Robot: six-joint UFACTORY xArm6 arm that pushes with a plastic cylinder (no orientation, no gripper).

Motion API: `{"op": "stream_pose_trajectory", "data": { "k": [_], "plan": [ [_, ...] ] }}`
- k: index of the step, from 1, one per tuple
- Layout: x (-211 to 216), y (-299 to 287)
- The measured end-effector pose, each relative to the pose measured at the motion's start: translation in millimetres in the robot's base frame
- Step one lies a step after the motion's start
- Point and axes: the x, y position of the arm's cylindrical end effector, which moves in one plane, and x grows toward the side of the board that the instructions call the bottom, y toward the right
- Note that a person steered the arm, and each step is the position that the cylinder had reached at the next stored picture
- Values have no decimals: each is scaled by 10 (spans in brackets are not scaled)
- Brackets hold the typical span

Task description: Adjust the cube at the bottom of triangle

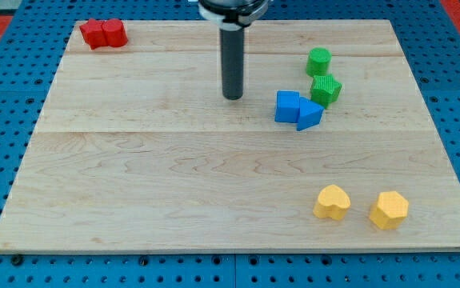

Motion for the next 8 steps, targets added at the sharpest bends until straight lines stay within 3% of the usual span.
{"op": "stream_pose_trajectory", "data": {
  "k": [1,3,7,8],
  "plan": [
    [-61,374],
    [652,1004],
    [833,615],
    [655,163]
  ]
}}
